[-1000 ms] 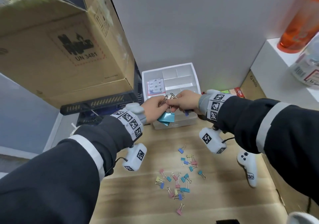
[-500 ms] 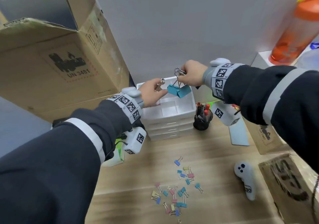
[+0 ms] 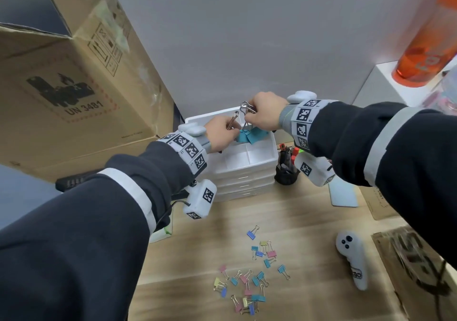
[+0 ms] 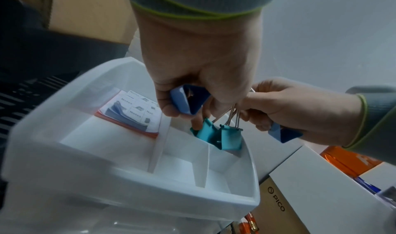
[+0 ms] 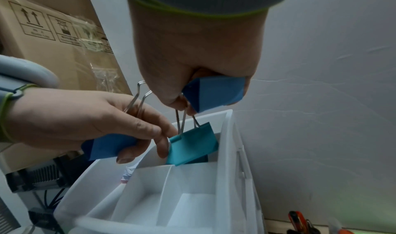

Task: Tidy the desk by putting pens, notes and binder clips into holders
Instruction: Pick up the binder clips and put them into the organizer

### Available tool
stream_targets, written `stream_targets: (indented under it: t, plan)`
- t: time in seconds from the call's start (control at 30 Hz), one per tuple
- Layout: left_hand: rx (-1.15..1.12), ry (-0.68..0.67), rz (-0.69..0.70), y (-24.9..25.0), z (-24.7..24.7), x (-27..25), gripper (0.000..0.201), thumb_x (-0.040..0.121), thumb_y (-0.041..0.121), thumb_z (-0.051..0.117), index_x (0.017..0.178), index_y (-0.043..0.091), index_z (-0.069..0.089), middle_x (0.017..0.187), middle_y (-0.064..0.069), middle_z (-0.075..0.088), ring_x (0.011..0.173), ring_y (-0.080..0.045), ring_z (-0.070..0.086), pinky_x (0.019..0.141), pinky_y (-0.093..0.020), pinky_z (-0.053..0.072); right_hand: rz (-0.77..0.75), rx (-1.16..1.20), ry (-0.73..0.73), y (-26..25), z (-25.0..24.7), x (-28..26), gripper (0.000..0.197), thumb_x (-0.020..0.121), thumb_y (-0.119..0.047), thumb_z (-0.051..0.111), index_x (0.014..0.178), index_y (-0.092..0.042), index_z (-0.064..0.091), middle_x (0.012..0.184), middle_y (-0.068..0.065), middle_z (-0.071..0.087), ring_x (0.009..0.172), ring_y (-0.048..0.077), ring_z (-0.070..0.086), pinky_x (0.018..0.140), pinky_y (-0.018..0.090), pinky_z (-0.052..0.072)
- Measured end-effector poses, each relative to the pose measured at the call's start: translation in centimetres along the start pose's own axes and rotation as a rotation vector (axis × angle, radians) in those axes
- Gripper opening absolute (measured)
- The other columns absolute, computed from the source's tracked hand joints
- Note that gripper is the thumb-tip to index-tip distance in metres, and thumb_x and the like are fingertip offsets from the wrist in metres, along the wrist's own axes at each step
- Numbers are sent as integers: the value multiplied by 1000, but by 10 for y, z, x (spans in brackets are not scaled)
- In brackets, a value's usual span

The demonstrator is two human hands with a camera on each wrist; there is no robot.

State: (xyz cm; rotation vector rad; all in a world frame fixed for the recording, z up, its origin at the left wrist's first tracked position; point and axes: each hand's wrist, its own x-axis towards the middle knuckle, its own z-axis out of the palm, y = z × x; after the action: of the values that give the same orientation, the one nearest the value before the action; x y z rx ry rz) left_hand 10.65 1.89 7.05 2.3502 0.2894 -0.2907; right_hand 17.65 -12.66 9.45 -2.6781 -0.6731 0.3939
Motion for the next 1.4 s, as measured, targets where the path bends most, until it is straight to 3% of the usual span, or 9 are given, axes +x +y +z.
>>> stream_targets:
  t: [0.1,0.2,0.43,0.6,0.77,0.93,1.03,1.17,1.4]
  plan:
    - [69,-33,-22,5,3,5,19,91,14,56,94,7,73,75,-6,63,55,-17,51,40,-20,45,16,50,35,10,1,1,22,90,-25,55,93,-9,69,89,11,69,81,31,65,51,26,43]
    - [65,-50,-59,8,9,7,20,89,9,55,101,10,72,83,-7,68,51,-17,51,31,-15,38,25,75,60,17,4,0,18,89,-21,53,91,-13,69,90,10,70,81,32,65,51,25,43]
    - [98,-83,-72,12,13,11,24,89,6,57,106,12,74,80,-8,60,55,-19,51,32,-15,39,57,40,51,23,21,0,19,85,-19,56,98,-14,70,92,7,70,87,30,66,65,29,44]
    - [77,-143,-50,11,12,9,27,92,10,55,115,10,69,94,-13,64,52,-18,49,34,-17,41,62,62,84,23,28,3,45,86,-28,63,129,-17,57,115,6,65,103,29,62,76,29,42]
    - [41,-122,-76,10,10,7,27,90,7,52,112,13,67,100,-14,65,53,-19,52,35,-19,43,88,92,98,22,27,1,47,85,-33,64,128,-16,55,108,6,65,90,25,57,72,28,38]
    - [-55,0,-69,3,3,2,14,86,21,67,98,15,61,79,-6,65,48,-13,55,40,-20,45,131,189,189,18,18,-7,33,89,-44,50,107,-17,56,93,4,62,84,29,59,67,33,41]
    - [-194,47,-45,-2,-4,0,32,81,37,78,85,14,56,70,-6,66,50,-14,59,49,-25,48,92,289,251,15,13,-9,24,97,-36,41,90,-15,49,86,6,60,82,32,56,66,34,37]
    - [-370,41,-124,-3,-17,-8,50,88,56,64,78,8,65,76,-11,70,63,-20,63,55,-24,50,72,474,282,9,7,-14,28,98,-31,44,74,-18,39,69,1,50,67,24,48,64,35,38]
    - [-520,-127,-239,1,-21,-29,54,92,61,53,80,9,62,73,-11,67,58,-21,60,63,-30,50,-3,783,77,-4,-2,-34,27,93,-25,61,67,-17,62,71,0,69,50,8,44,52,19,39]
